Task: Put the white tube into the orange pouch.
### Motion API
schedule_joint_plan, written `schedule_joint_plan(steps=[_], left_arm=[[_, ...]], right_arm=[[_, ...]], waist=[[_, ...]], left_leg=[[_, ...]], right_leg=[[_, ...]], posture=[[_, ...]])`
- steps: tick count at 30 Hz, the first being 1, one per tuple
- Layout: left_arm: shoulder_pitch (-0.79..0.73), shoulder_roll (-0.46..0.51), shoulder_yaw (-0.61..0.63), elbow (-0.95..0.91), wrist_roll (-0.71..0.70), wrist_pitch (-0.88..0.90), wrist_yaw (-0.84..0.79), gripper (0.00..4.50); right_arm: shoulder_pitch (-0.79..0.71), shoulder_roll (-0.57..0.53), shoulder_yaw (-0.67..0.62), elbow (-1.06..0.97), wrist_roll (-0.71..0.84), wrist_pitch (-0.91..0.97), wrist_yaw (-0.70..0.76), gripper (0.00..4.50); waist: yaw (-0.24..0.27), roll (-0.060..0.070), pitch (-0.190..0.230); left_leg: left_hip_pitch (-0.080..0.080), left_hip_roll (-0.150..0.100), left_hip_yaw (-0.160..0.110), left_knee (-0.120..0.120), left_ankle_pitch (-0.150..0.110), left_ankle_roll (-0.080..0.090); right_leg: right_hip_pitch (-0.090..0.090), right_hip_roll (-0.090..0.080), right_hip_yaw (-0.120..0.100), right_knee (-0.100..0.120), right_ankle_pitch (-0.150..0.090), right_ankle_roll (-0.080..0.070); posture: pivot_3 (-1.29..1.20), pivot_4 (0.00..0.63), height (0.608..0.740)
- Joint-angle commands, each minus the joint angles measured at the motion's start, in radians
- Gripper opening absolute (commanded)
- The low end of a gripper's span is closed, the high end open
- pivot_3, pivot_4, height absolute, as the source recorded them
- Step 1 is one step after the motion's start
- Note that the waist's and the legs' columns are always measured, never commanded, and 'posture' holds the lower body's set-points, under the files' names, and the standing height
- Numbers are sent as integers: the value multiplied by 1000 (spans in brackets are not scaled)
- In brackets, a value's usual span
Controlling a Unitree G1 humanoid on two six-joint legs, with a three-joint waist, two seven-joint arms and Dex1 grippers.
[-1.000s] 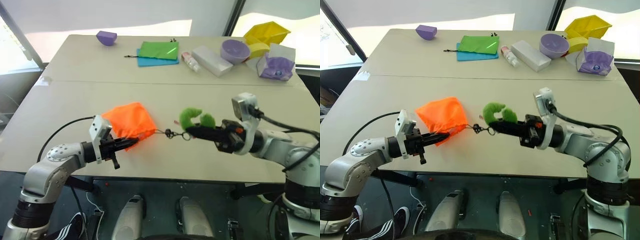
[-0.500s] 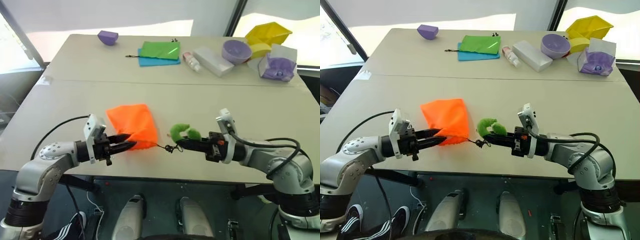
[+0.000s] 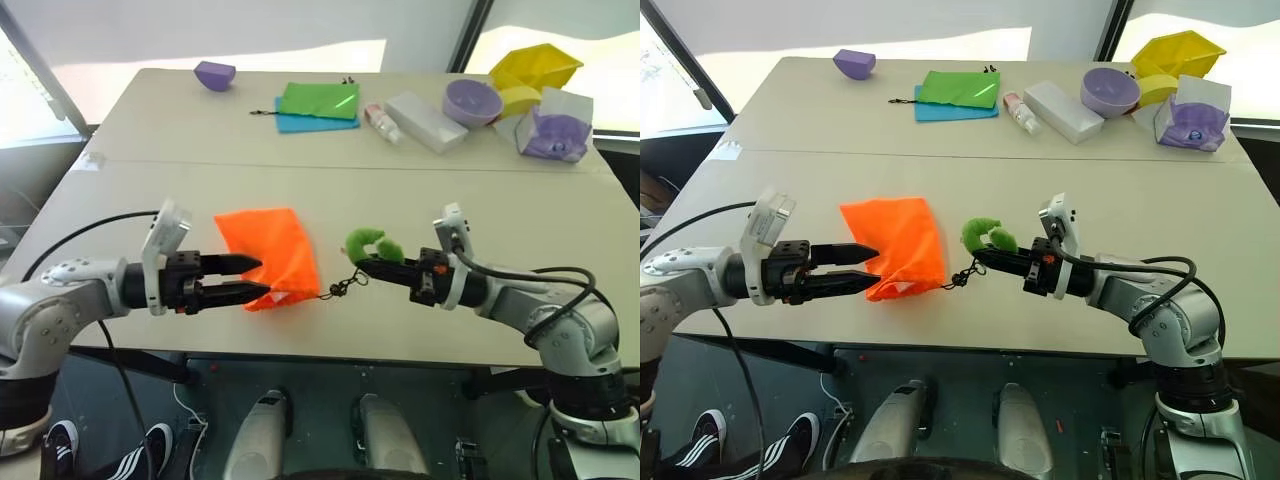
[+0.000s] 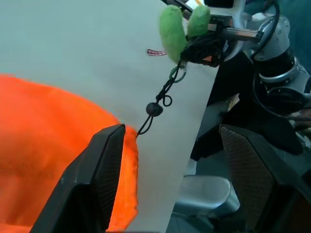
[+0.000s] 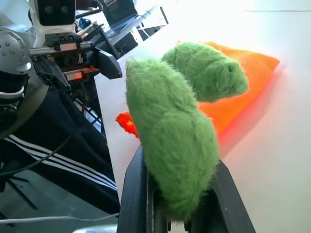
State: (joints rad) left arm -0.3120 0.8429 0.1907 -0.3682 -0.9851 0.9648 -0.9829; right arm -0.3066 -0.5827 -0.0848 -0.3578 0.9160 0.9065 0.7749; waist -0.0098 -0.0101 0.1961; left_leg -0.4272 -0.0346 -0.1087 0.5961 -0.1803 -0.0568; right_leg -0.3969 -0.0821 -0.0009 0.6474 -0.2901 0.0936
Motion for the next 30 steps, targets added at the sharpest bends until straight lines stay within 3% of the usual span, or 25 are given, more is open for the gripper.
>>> schedule_joint_plan(steps=[1, 4, 6, 12, 19, 30], left_arm=[[-80, -98, -28, -32, 40, -76, 104, 3297], [-133, -275, -144, -48, 155, -151, 266, 3297], [-132, -329, -209, -58, 233, -190, 307, 3297], [-89, -354, -362, -59, 484, -291, 414, 3297], [-20, -497, -351, -92, 546, -286, 594, 3297], [-19, -625, -398, -42, 605, -363, 628, 3297]], right_arm=[[-38, 29, -46, 11, 17, -29, -32, 0], [-71, 60, -69, 50, 9, -46, -74, 0], [-82, 68, -63, 65, -16, -57, -90, 0], [-139, 115, -94, 140, -53, -94, -181, 0], [-182, 136, -85, 145, -89, -128, -206, 0], [-171, 152, -56, 122, -111, -135, -204, 0]], waist=[[0, 0, 0], [2, -1, 0], [-1, -1, 0], [-6, -1, 0], [-2, -1, 0], [-2, -1, 0]], left_leg=[[0, 0, 0, 0, 0, 0], [1, -1, 0, 2, 0, 0], [1, -2, 1, 3, 0, 0], [1, -2, 3, 1, 0, 0], [1, -2, 3, 2, 0, 0], [1, -3, 3, 3, 0, 0]], right_leg=[[0, 0, 0, 0, 0, 0], [3, -1, 0, 0, 2, 3], [3, -1, 1, -1, 4, 6], [0, 2, 1, 3, 4, 7], [1, 1, 1, 3, 4, 7], [1, 2, 1, 3, 4, 8]], posture=[[0, 150, 740], [0, 150, 740], [0, 150, 740], [0, 150, 740], [0, 150, 740], [0, 150, 740]])
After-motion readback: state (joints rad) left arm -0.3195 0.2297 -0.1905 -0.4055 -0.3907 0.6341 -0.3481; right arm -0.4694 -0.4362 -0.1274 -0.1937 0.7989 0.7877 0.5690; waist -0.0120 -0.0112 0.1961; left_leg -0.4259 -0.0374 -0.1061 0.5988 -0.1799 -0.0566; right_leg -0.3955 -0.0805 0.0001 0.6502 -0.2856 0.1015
